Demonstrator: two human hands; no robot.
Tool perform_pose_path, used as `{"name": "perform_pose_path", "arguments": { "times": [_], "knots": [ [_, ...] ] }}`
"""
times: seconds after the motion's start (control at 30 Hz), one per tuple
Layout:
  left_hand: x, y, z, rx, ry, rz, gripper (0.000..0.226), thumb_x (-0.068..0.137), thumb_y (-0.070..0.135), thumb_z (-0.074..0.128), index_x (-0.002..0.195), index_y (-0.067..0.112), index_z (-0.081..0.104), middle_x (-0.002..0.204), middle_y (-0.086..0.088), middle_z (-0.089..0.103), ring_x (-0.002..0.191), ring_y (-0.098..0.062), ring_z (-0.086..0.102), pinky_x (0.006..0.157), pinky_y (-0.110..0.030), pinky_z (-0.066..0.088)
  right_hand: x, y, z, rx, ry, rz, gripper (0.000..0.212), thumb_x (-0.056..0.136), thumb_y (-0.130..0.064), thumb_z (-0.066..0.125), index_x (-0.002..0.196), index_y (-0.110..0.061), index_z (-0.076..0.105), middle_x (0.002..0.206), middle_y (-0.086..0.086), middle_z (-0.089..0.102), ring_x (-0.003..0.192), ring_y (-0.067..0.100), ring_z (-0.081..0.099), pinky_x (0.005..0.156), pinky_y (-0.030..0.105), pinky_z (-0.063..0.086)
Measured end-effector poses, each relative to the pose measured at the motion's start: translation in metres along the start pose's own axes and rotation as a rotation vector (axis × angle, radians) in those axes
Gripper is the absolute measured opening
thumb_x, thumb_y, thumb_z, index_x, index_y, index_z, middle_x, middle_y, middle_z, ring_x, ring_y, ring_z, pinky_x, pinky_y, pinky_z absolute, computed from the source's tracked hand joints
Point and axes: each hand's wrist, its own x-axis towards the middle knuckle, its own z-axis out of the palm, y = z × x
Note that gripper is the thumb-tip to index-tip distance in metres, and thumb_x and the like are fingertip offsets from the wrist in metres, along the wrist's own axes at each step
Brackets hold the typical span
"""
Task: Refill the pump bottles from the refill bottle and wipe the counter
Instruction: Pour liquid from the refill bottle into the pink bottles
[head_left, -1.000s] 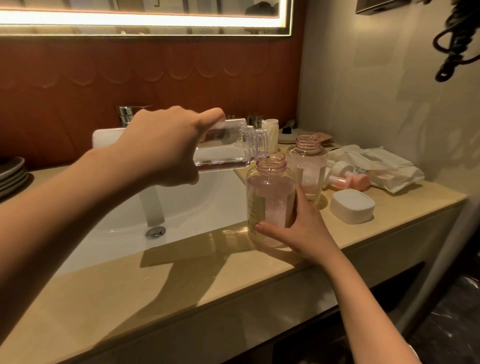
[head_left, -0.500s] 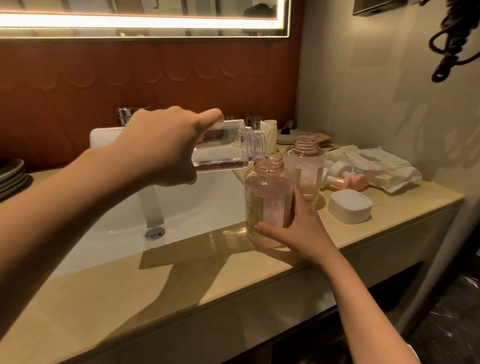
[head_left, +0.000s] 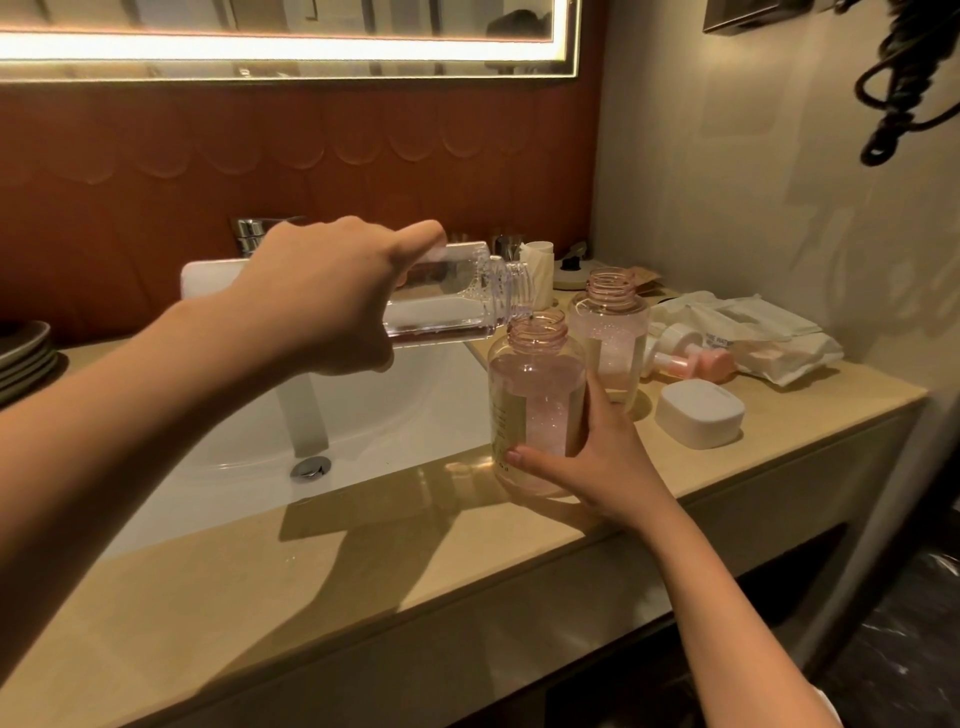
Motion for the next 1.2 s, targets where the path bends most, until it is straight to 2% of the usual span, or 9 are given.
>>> {"name": "perform_pose_path", "arguments": {
  "times": [0.1,0.3,0.57,0.67,0.8,1.07,1.2],
  "knots": [
    [0.0002,-0.0006,0.0002,0.001,0.003,0.001,0.08,0.072,0.025,0.076,0.135,0.026,0.026,0.098,-0.003,0.061,0.077,-0.02,0.054,0.045,-0.021,0.032,0.0004,-0.0004,0.0003,-0.009,0.001,0.003,0.099,0.063,-0.044,0.08,0.141,-0.036,0.02,0.142,-0.01,0.038,0.119,0.002,0.032,0.096,0.022,0.03],
    [0.0011,-0.0019,0.0023,0.0,-0.001,0.012,0.08,0.071,0.026,0.077,0.133,0.027,0.026,0.104,-0.003,0.063,0.083,-0.021,0.057,0.047,-0.021,0.038,0.0006,0.0012,0.0002,-0.007,-0.006,0.015,0.102,0.063,-0.046,0.079,0.143,-0.033,0.018,0.145,-0.007,0.036,0.132,0.014,0.034,0.099,0.025,0.031],
    [0.0003,-0.0026,0.0026,0.003,0.0,0.007,0.078,0.069,0.026,0.077,0.131,0.027,0.028,0.102,-0.003,0.062,0.082,-0.024,0.057,0.053,-0.027,0.045,0.0007,0.0011,0.0005,-0.005,0.001,0.011,0.101,0.062,-0.045,0.08,0.142,-0.035,0.019,0.143,-0.008,0.038,0.129,0.012,0.036,0.098,0.024,0.032],
    [0.0006,-0.0019,0.003,0.004,0.001,0.01,0.078,0.07,0.027,0.077,0.131,0.027,0.028,0.103,-0.002,0.062,0.083,-0.023,0.057,0.052,-0.025,0.043,0.0012,0.0016,0.0007,-0.002,-0.004,0.013,0.102,0.061,-0.047,0.08,0.143,-0.034,0.019,0.144,-0.007,0.038,0.13,0.014,0.036,0.101,0.028,0.034],
    [0.0011,-0.0017,0.0024,0.011,0.002,0.005,0.08,0.072,0.027,0.076,0.134,0.026,0.026,0.102,-0.002,0.062,0.081,-0.02,0.056,0.046,-0.021,0.034,0.0006,0.0016,0.0005,-0.003,0.0,0.012,0.102,0.062,-0.045,0.08,0.143,-0.034,0.019,0.144,-0.007,0.038,0.13,0.014,0.036,0.1,0.026,0.033],
    [0.0009,-0.0012,0.0017,0.005,0.001,0.01,0.076,0.07,0.026,0.077,0.13,0.027,0.029,0.099,-0.002,0.062,0.078,-0.02,0.056,0.047,-0.023,0.038,-0.0001,0.0007,0.0,-0.008,0.002,0.016,0.102,0.063,-0.044,0.08,0.143,-0.034,0.018,0.143,-0.008,0.037,0.128,0.01,0.035,0.097,0.023,0.031],
    [0.0008,-0.001,0.0004,0.014,0.001,0.006,0.076,0.071,0.026,0.076,0.13,0.026,0.029,0.098,-0.001,0.061,0.078,-0.02,0.055,0.046,-0.022,0.034,0.0004,0.0003,-0.0001,-0.005,0.003,0.016,0.102,0.063,-0.043,0.081,0.142,-0.035,0.018,0.143,-0.009,0.037,0.124,0.008,0.036,0.095,0.021,0.031]
  ]
}}
